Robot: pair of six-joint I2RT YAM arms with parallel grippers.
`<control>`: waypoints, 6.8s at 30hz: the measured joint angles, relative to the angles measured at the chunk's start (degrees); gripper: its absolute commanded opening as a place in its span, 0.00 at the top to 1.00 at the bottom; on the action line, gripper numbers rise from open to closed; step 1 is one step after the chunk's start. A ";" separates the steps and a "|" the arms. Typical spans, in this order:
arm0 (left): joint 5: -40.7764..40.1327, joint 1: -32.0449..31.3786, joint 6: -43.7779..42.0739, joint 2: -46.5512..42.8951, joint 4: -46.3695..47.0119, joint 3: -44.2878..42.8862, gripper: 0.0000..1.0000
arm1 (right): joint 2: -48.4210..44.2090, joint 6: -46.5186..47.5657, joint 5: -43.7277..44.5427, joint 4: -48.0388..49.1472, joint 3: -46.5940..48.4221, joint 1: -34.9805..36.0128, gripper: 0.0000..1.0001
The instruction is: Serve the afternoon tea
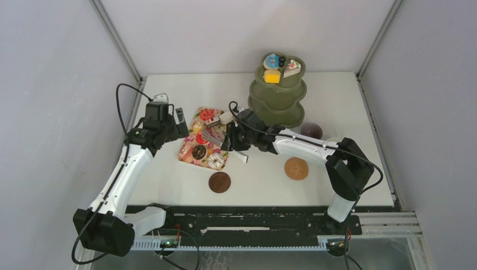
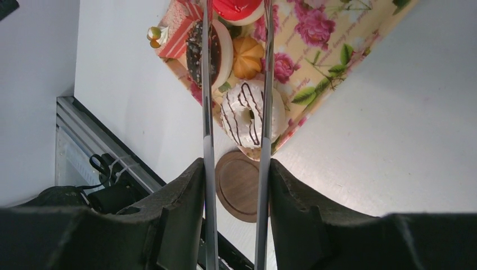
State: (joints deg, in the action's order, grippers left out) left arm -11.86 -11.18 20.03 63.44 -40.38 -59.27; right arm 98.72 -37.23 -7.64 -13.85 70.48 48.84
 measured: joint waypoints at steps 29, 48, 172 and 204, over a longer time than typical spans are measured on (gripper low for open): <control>0.02 0.07 -0.09 0.00 -0.02 0.00 0.11 | 5.33 -0.55 -1.49 -1.44 4.37 -0.13 0.80; 0.28 0.07 -0.09 0.22 0.00 0.00 0.11 | -3.80 -0.24 1.57 -6.32 1.88 -0.70 1.00; -0.02 0.09 -0.04 1.11 0.33 -2.16 0.11 | -23.15 -3.17 -7.45 1.53 -11.08 -47.63 0.54; -0.42 0.17 -0.04 -0.70 0.13 -2.16 0.11 | -56.81 13.66 -3.17 -26.14 -17.42 -13.18 0.72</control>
State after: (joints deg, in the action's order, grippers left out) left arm -12.27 -11.00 19.99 62.74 -40.25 -61.43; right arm 41.91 -23.57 -10.81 -39.99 53.06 35.66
